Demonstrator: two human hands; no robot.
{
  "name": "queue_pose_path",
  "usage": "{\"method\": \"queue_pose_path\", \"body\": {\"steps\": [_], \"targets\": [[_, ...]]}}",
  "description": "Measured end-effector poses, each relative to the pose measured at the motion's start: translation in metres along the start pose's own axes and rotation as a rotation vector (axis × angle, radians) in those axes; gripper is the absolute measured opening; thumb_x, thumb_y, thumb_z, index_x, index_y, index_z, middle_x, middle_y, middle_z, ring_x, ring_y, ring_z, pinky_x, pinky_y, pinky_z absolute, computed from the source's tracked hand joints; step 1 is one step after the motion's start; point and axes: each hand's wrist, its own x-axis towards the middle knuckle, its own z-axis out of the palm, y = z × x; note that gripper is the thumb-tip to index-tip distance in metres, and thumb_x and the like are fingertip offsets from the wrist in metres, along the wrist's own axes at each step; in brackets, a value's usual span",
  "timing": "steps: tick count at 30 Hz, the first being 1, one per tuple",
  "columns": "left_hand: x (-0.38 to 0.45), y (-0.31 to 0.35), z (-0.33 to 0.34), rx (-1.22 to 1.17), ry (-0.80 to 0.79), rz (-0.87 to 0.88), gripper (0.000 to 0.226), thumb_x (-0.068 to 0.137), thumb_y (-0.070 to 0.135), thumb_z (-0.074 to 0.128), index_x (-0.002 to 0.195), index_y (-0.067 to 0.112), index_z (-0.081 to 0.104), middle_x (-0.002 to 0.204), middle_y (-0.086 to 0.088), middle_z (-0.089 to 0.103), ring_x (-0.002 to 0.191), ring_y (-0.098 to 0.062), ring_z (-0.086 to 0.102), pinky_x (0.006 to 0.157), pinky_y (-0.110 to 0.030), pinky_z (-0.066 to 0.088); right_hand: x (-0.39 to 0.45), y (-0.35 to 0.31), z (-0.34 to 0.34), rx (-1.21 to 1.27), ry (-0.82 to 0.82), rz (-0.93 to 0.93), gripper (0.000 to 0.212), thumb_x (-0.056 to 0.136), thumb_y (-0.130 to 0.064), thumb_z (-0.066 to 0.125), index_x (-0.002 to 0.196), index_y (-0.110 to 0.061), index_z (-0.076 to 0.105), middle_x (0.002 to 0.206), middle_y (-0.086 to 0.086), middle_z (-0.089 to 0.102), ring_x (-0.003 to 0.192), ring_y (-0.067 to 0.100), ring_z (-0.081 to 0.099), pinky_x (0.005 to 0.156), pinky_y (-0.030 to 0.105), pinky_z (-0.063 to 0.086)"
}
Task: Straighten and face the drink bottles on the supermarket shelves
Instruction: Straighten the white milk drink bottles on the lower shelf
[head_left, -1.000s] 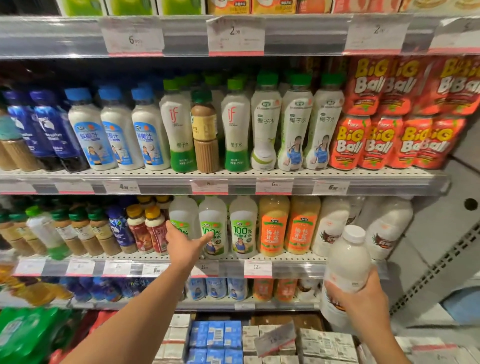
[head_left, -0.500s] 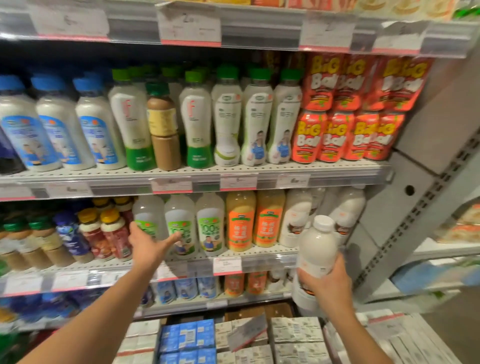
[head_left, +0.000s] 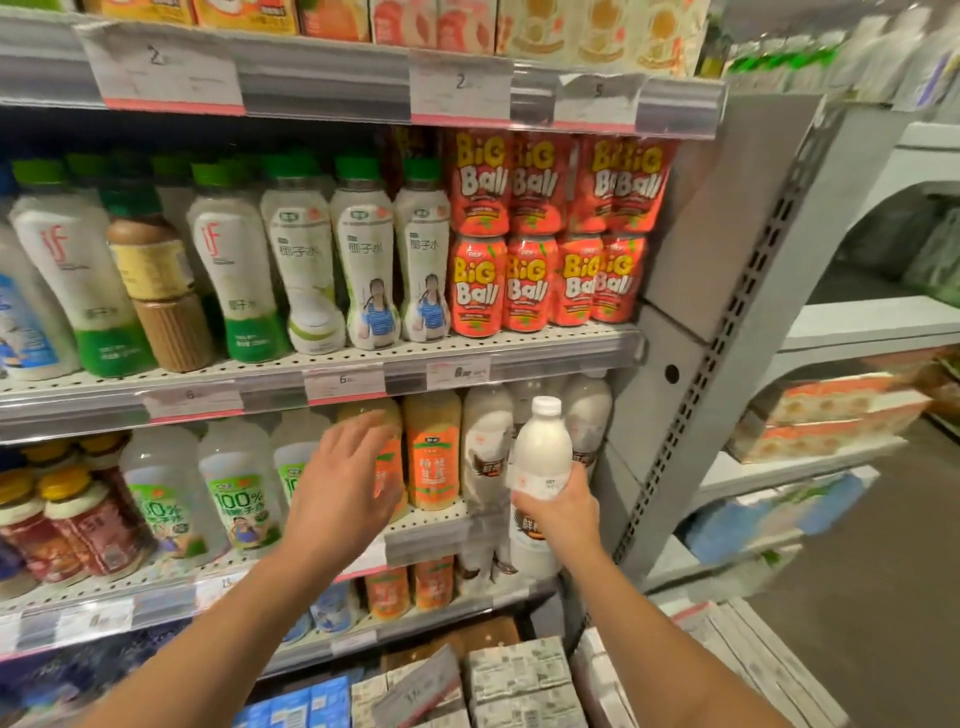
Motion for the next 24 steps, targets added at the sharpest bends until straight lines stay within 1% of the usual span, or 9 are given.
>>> {"method": "queue_pose_path", "body": {"steps": [2,5,7,9,10,13,18,21,24], "targets": [[0.023,0.026,0.002,0.068,-0.024,0.114,0.058,0.081,0.026,0.074,0.136,0.016,0.056,0.150,-0.007,0.048,0.138,-0.032,0.043,0.108,-0.051,0.044,0.010,-0.001,-0.004,-0.009,0.009,-0.003,0.077,0.067,-0.038,0.091,0.129,-0.023,0.047,0.107,-0.002,0.063,0.096,0.018,0.057,0.078,0.030,0.045],[0.049,0.055,0.009,0.186,-0.050,0.206,0.065,0.082,0.025,0.071,0.143,0.016,0.050,0.159,-0.010,0.039,0.147,-0.036,0.033,0.112,-0.055,0.039,0.024,-0.004,-0.009,-0.032,0.001,-0.007,0.075,0.067,-0.042,0.088,0.126,-0.020,0.047,0.105,0.001,0.063,0.096,0.022,0.060,0.077,0.032,0.048],[0.061,0.066,0.012,0.256,-0.058,0.198,0.070,0.084,0.025,0.068,0.149,0.018,0.043,0.163,-0.011,0.031,0.150,-0.036,0.026,0.116,-0.054,0.033,0.031,-0.007,-0.011,-0.034,0.005,-0.008,0.075,0.066,-0.044,0.088,0.124,-0.019,0.047,0.105,0.002,0.061,0.097,0.023,0.059,0.075,0.032,0.046],[0.071,0.071,0.014,0.296,-0.063,0.156,0.076,0.086,0.027,0.065,0.154,0.021,0.034,0.166,-0.011,0.024,0.152,-0.036,0.019,0.118,-0.054,0.028,0.040,-0.009,-0.012,-0.051,0.046,-0.051,0.078,0.064,-0.046,0.090,0.123,-0.017,0.048,0.111,0.002,0.054,0.099,0.021,0.055,0.079,0.030,0.043],[0.074,0.072,0.015,0.316,-0.063,0.138,0.078,0.085,0.027,0.064,0.155,0.021,0.031,0.166,-0.012,0.022,0.152,-0.037,0.018,0.117,-0.054,0.028,0.043,-0.010,-0.012,-0.059,0.060,-0.075,0.079,0.063,-0.045,0.091,0.124,-0.016,0.049,0.114,0.002,0.049,0.099,0.020,0.052,0.082,0.029,0.042],[0.078,0.075,0.019,0.348,-0.067,0.099,0.079,0.082,0.027,0.067,0.154,0.020,0.034,0.164,-0.016,0.024,0.151,-0.038,0.021,0.113,-0.055,0.031,0.054,-0.012,-0.010,-0.029,0.071,-0.113,0.082,0.063,-0.039,0.093,0.128,-0.015,0.050,0.116,-0.001,0.043,0.098,0.018,0.049,0.084,0.029,0.040],[0.082,0.073,0.018,0.361,-0.065,0.096,0.074,0.081,0.028,0.072,0.149,0.018,0.043,0.161,-0.015,0.033,0.147,-0.037,0.031,0.108,-0.054,0.037,0.067,-0.008,0.001,0.020,0.115,-0.167,0.079,0.059,-0.042,0.092,0.127,-0.021,0.056,0.118,-0.005,0.051,0.108,0.020,0.054,0.086,0.034,0.044],[0.083,0.069,0.016,0.381,-0.067,0.119,0.072,0.081,0.030,0.072,0.146,0.017,0.046,0.160,-0.015,0.036,0.145,-0.037,0.035,0.106,-0.053,0.038,0.070,-0.010,0.011,0.050,0.119,-0.151,0.082,0.056,-0.045,0.091,0.127,-0.023,0.057,0.116,-0.006,0.054,0.111,0.023,0.056,0.092,0.042,0.051],[0.084,0.067,0.014,0.398,-0.075,0.131,0.074,0.078,0.033,0.074,0.145,0.017,0.047,0.159,-0.015,0.037,0.143,-0.036,0.038,0.105,-0.053,0.039,0.070,-0.011,0.021,0.057,0.149,-0.165,0.084,0.057,-0.040,0.096,0.129,-0.021,0.057,0.118,-0.005,0.054,0.115,0.023,0.056,0.097,0.042,0.050]]}}
